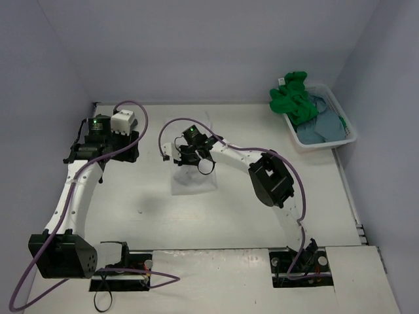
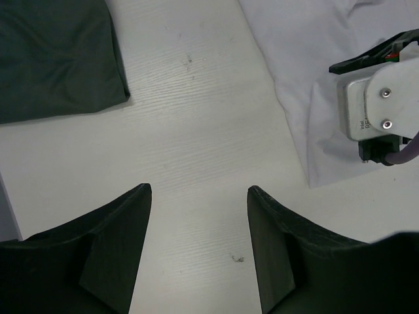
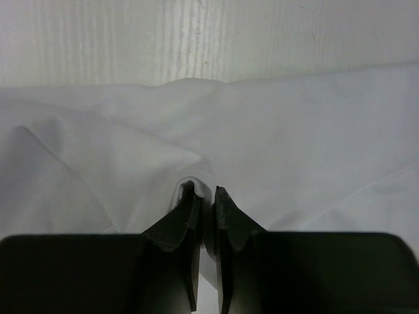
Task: Fold and stack the t-shirts
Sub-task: Fold the rectangle-folded T-shirt at the center of the board.
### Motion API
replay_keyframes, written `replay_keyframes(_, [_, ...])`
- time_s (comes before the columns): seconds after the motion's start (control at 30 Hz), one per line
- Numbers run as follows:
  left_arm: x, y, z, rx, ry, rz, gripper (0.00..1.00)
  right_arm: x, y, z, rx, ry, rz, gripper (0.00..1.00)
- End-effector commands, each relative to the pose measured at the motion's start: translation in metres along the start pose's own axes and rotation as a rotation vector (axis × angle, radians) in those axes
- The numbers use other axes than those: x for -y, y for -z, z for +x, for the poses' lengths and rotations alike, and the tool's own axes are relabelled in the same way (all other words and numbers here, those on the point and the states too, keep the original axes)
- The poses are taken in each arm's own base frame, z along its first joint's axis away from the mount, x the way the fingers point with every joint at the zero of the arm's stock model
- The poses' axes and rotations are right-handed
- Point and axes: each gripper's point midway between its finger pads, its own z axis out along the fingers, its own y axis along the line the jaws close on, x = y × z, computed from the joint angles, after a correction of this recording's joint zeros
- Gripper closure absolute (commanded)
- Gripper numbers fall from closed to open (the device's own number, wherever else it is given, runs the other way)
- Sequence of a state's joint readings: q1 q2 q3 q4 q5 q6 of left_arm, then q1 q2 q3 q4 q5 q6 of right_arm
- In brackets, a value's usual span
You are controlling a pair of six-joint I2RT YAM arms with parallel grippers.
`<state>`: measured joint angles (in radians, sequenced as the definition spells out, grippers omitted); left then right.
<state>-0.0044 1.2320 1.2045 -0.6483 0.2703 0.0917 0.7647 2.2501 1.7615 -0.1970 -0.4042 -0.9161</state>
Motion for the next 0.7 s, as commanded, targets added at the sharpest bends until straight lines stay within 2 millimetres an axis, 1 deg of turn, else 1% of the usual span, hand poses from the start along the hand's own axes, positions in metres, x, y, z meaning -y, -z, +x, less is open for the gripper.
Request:
replay_keyframes(0.0, [-0.006, 0.017, -0.024, 0.111, 0.025, -0.008, 0.45, 0.043, 0.005, -0.013, 0.058, 0.000, 0.202, 0.89])
replay_keyframes(0.03, [-0.005, 0.017, -0.024, 0.111, 0.029, -0.006, 0.45, 0.045, 0.003, -0.010, 0.051, -0.008, 0.221, 0.82])
replay_keyframes(0.07, [-0.005, 0.018, -0.024, 0.113, 0.031, -0.005, 0.45, 0.049, 0.003, -0.007, 0.036, -0.020, 0.243, 0.73])
replay_keyframes(0.13, [-0.004, 0.019, -0.025, 0.117, 0.032, 0.000, 0.45, 0.054, 0.004, -0.008, 0.043, -0.050, 0.287, 0.65])
replay_keyframes(0.17, [-0.004, 0.019, -0.025, 0.116, 0.032, 0.002, 0.45, 0.060, 0.007, -0.004, 0.019, -0.066, 0.331, 0.60])
replay_keyframes(0.2, [-0.004, 0.018, -0.024, 0.112, 0.035, 0.004, 0.45, 0.068, 0.010, -0.008, 0.035, -0.084, 0.382, 0.57])
replay_keyframes(0.23, [-0.003, 0.018, -0.024, 0.113, 0.035, 0.012, 0.45, 0.067, 0.013, -0.009, 0.031, -0.087, 0.399, 0.54])
replay_keyframes(0.27, [-0.002, 0.017, -0.023, 0.110, 0.035, 0.015, 0.45, 0.073, 0.019, -0.004, 0.007, -0.099, 0.451, 0.52])
replay_keyframes(0.3, [-0.001, 0.016, -0.023, 0.108, 0.036, 0.019, 0.45, 0.083, 0.025, -0.011, 0.032, -0.105, 0.515, 0.52])
replay_keyframes(0.33, [-0.001, 0.017, -0.023, 0.108, 0.039, 0.022, 0.45, 0.081, 0.029, -0.011, 0.034, -0.121, 0.537, 0.52])
replay_keyframes(0.37, [0.000, 0.016, -0.022, 0.105, 0.039, 0.024, 0.45, 0.084, 0.035, -0.012, 0.038, -0.134, 0.569, 0.52])
replay_keyframes(0.4, [0.000, 0.017, -0.023, 0.106, 0.041, 0.025, 0.45, 0.097, 0.048, -0.014, 0.042, -0.152, 0.670, 0.51])
replay_keyframes(0.43, [0.000, 0.017, -0.023, 0.106, 0.041, 0.025, 0.45, 0.102, 0.059, -0.018, 0.053, -0.170, 0.715, 0.51])
replay_keyframes(0.47, [0.001, 0.018, -0.023, 0.109, 0.043, 0.031, 0.45, 0.100, 0.062, -0.017, 0.050, -0.180, 0.734, 0.51])
replay_keyframes(0.53, [0.002, 0.019, -0.024, 0.112, 0.042, 0.032, 0.45, 0.109, 0.082, -0.027, 0.091, -0.205, 0.795, 0.51])
replay_keyframes(0.6, [0.002, 0.020, -0.024, 0.114, 0.044, 0.034, 0.45, 0.110, 0.090, -0.031, 0.095, -0.214, 0.807, 0.51])
replay_keyframes(0.63, [0.002, 0.019, -0.023, 0.114, 0.043, 0.035, 0.45, 0.113, 0.098, -0.035, 0.105, -0.223, 0.820, 0.51])
replay_keyframes(0.67, [0.003, 0.019, -0.023, 0.113, 0.045, 0.035, 0.45, 0.114, 0.102, -0.039, 0.114, -0.232, 0.821, 0.51])
